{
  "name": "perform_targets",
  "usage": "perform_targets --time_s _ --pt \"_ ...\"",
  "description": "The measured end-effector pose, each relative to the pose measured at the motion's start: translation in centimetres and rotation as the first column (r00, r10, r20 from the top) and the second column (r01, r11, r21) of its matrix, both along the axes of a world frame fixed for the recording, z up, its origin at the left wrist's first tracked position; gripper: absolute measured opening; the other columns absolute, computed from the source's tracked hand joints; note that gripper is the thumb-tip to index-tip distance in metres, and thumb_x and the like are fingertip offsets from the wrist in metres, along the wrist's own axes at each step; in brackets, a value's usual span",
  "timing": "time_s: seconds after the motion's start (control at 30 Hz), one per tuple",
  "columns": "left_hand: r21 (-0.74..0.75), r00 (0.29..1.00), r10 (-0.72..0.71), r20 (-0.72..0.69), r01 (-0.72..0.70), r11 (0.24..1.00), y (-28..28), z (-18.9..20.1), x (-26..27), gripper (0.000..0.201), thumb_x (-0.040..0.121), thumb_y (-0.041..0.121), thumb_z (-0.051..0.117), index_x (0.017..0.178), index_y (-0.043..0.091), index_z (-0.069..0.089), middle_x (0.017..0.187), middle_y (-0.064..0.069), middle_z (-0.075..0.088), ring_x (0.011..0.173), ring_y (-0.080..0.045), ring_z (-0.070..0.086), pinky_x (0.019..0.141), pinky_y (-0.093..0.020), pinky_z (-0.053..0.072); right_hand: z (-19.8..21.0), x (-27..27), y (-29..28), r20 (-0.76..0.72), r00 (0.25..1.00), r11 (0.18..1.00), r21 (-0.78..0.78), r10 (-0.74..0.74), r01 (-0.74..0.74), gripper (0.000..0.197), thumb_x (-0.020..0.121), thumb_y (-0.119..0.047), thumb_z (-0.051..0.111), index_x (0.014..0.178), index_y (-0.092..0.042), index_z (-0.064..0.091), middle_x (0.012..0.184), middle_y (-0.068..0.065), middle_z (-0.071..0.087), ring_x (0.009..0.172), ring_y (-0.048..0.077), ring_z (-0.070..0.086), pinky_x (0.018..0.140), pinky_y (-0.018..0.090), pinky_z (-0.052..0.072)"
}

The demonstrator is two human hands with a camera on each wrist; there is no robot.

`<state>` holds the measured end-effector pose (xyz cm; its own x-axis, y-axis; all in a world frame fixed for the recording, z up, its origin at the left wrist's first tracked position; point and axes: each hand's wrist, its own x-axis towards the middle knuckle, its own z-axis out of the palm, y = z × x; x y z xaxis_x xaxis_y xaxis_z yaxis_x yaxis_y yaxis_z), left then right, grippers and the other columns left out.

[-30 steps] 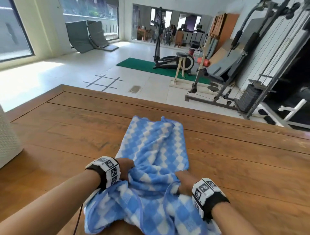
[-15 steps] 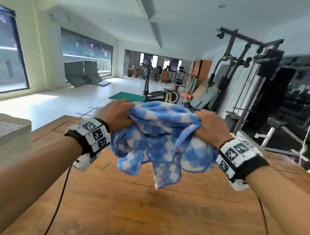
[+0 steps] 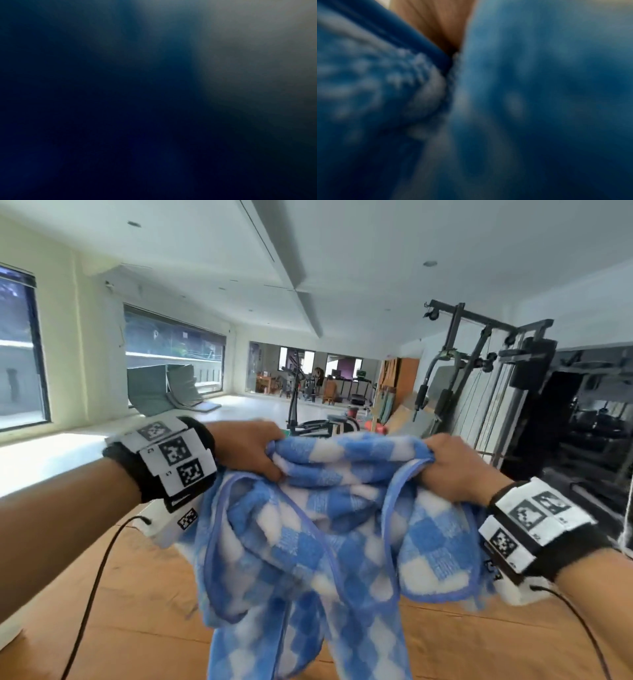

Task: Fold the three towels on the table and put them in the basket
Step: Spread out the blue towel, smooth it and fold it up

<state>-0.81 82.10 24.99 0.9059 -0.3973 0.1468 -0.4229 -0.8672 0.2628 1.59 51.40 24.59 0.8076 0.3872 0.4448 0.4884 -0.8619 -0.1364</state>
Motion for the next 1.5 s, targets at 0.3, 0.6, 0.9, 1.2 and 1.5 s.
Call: perform_targets --time_s 0.3,0.6,0.9,1.2,1.5 --pt "0.286 0.698 0.125 0.705 -0.441 0.851 -2.1 -6.3 20.4 0.045 0.065 0.012 0.078 0.106 0.011 0.06 0.115 -0.021 0.061 0.107 -0.039 0.059 0.09 -0.047 0.046 -6.9 20.6 1.7 0.117 0.927 0.928 0.16 -0.356 0.336 0.031 0.087 -0.006 0.051 0.118 -0.008 0.055 0.125 0.02 0.048 0.111 0.039 0.054 0.085 0.042 0.046" --pt "0.318 0.832 0.405 0.378 -0.528 0.788 -1.8 -5.3 25.6 0.079 0.099 0.037 0.036 0.147 0.019 -0.024 0.154 -0.026 0.013 0.138 -0.039 0.028 0.112 -0.046 0.022 -6.4 25.1 1.8 -0.315 0.917 0.969 -0.106 -0.244 0.222 0.072 0.1 -0.021 0.039 0.151 -0.006 -0.009 0.157 0.024 -0.004 0.143 0.038 0.021 0.111 0.046 0.031" --pt "0.578 0.934 0.356 -0.003 -0.289 0.763 1.0 -13.1 17.8 0.071 0.102 0.019 0.033 0.148 0.017 -0.021 0.134 -0.013 0.054 0.12 -0.028 0.053 0.101 -0.036 0.035 -13.2 18.1 0.2 -0.436 0.844 0.883 -0.462 -0.312 0.087 0.029 0.096 -0.013 0.044 0.119 0.002 0.056 0.127 0.019 0.057 0.116 0.029 0.056 0.076 0.027 0.038" --pt "0.689 0.922 0.337 -0.188 -0.121 0.715 3.6 -18.9 5.3 0.065 0.1 0.015 0.038 0.152 0.012 0.0 0.151 -0.017 0.029 0.138 -0.03 0.033 0.108 -0.038 0.032 -15.5 6.6 -2.6 -0.224 0.905 0.764 -0.628 -0.362 0.15 0.024 0.094 -0.017 0.047 0.112 -0.011 0.061 0.118 0.013 0.063 0.107 0.028 0.061 0.083 0.03 0.046" --pt "0.569 0.961 0.147 -0.234 0.013 0.822 3.1 -25.2 -6.0 0.044 0.09 -0.001 0.042 0.131 0.013 0.048 0.127 -0.013 0.053 0.117 -0.029 0.05 0.092 -0.035 0.04 -21.4 -6.9 -1.7 -0.265 0.889 0.688 -0.721 -0.374 0.075 0.03 0.095 -0.018 0.049 0.124 -0.013 0.056 0.128 0.01 0.057 0.119 0.028 0.056 0.093 0.034 0.046"
